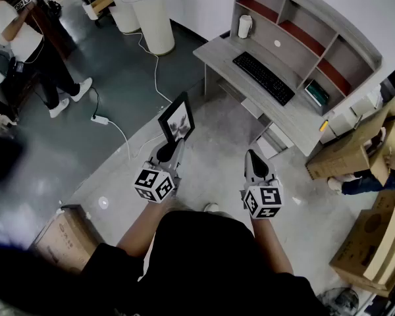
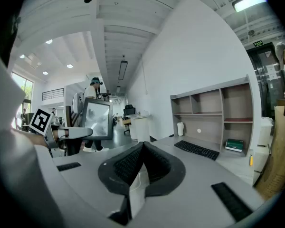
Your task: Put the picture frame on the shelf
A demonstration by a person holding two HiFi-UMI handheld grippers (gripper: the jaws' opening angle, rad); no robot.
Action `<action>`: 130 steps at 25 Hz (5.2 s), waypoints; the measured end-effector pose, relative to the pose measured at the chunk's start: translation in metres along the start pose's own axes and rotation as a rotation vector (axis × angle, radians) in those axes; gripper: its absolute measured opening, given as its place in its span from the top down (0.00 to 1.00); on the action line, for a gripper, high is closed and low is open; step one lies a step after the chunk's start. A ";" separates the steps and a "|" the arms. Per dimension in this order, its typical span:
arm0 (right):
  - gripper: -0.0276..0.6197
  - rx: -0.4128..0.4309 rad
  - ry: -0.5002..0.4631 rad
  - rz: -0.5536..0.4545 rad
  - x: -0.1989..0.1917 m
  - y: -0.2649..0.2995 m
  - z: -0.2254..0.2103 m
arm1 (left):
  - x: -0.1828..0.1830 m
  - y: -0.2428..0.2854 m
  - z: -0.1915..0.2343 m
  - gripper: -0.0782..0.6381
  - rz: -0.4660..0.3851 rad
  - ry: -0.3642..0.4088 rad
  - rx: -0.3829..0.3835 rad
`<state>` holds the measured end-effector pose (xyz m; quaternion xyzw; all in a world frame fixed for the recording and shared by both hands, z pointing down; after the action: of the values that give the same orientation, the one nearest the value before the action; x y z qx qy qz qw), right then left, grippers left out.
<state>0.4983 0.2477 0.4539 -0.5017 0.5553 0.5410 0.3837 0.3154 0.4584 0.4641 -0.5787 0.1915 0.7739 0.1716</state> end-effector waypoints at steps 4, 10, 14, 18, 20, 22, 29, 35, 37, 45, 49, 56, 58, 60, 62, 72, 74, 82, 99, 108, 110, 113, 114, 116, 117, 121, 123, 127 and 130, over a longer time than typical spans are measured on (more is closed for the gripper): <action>0.94 0.022 -0.012 0.001 -0.002 -0.002 0.006 | -0.008 -0.011 0.001 0.82 0.019 0.001 0.022; 0.94 0.087 0.056 -0.009 -0.015 0.001 0.011 | -0.011 -0.024 0.005 0.82 0.022 0.052 0.068; 0.94 0.121 0.053 0.036 -0.026 0.014 0.020 | -0.016 -0.026 0.015 0.82 0.046 0.030 0.066; 0.94 0.138 0.040 0.054 -0.028 0.032 0.024 | -0.016 -0.013 0.035 0.82 0.058 0.014 0.067; 0.94 0.120 0.049 0.072 -0.032 0.045 0.019 | -0.017 0.002 0.045 0.82 0.069 0.011 0.060; 0.94 0.102 0.058 0.085 -0.032 0.060 0.014 | -0.016 0.018 0.058 0.82 0.081 0.008 0.051; 0.94 0.079 0.022 0.121 -0.011 0.133 0.001 | -0.001 0.088 0.115 0.82 0.096 0.000 0.032; 0.94 0.043 0.014 0.139 0.006 0.218 -0.005 | 0.009 0.143 0.181 0.82 0.105 -0.060 0.009; 0.94 0.030 0.022 0.131 0.016 0.251 -0.007 | 0.014 0.163 0.203 0.82 0.110 -0.074 0.005; 0.94 0.005 0.048 0.088 0.058 0.368 0.020 | 0.048 0.221 0.279 0.82 0.139 -0.076 -0.098; 0.94 -0.025 0.055 0.082 0.069 0.408 0.028 | 0.061 0.244 0.311 0.82 0.152 -0.069 -0.148; 0.94 -0.097 0.058 0.127 0.068 0.426 0.028 | 0.071 0.272 0.341 0.82 0.147 -0.099 -0.202; 0.94 -0.113 0.064 0.128 0.067 0.429 0.025 | 0.072 0.278 0.342 0.82 0.137 -0.116 -0.205; 0.94 -0.121 0.055 0.127 0.066 0.432 0.021 | 0.071 0.284 0.339 0.82 0.132 -0.126 -0.210; 0.94 -0.120 0.046 0.127 0.064 0.436 0.017 | 0.067 0.289 0.335 0.82 0.137 -0.133 -0.222; 0.94 -0.145 0.079 0.045 0.072 0.471 -0.043 | 0.065 0.353 0.305 0.82 0.170 -0.096 -0.330; 0.94 -0.159 0.065 0.039 0.080 0.484 -0.069 | 0.070 0.383 0.293 0.82 0.170 -0.105 -0.377; 0.94 -0.271 0.107 -0.005 0.099 0.524 -0.190 | 0.090 0.509 0.251 0.82 0.247 -0.088 -0.476; 0.94 -0.445 0.147 -0.052 0.136 0.521 -0.377 | 0.129 0.733 0.154 0.82 0.289 0.047 -0.723; 0.94 -0.484 0.152 -0.034 0.138 0.519 -0.388 | 0.138 0.792 0.136 0.82 0.317 0.031 -0.812; 0.94 -0.507 0.164 -0.035 0.136 0.520 -0.387 | 0.140 0.805 0.133 0.82 0.326 0.035 -0.845; 0.94 -0.554 0.180 -0.046 0.140 0.518 -0.385 | 0.143 0.824 0.127 0.82 0.361 0.043 -0.885; 0.94 -0.570 0.188 -0.057 0.143 0.517 -0.384 | 0.144 0.829 0.124 0.82 0.376 0.047 -0.896; 0.94 -0.602 0.193 -0.067 0.146 0.513 -0.384 | 0.146 0.841 0.119 0.82 0.395 0.056 -0.918; 0.94 -0.621 0.189 -0.068 0.147 0.512 -0.385 | 0.147 0.847 0.117 0.82 0.401 0.059 -0.931; 0.94 -0.680 0.206 -0.073 0.147 0.507 -0.387 | 0.148 0.868 0.107 0.82 0.427 0.077 -0.973; 0.94 -0.705 0.226 -0.072 0.144 0.504 -0.388 | 0.147 0.880 0.101 0.82 0.440 0.068 -0.977; 0.94 -0.732 0.245 -0.078 0.140 0.502 -0.388 | 0.142 0.897 0.088 0.82 0.453 0.050 -0.977; 0.94 -0.737 0.241 -0.087 0.142 0.504 -0.390 | 0.137 0.910 0.077 0.82 0.463 0.049 -0.975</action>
<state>0.0255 -0.2019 0.4723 -0.6888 0.3429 0.6249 0.1323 -0.2295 -0.2872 0.4409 -0.5517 -0.0638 0.7770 -0.2965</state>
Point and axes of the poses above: the fingertips, and each gripper's own axes: y forward along the fingers, z to its left, x out of its top, the point moved 7 cm from there along -y, backward along the fingers, and after that the axes turned 6 degrees about x, right-handed, at the moved point
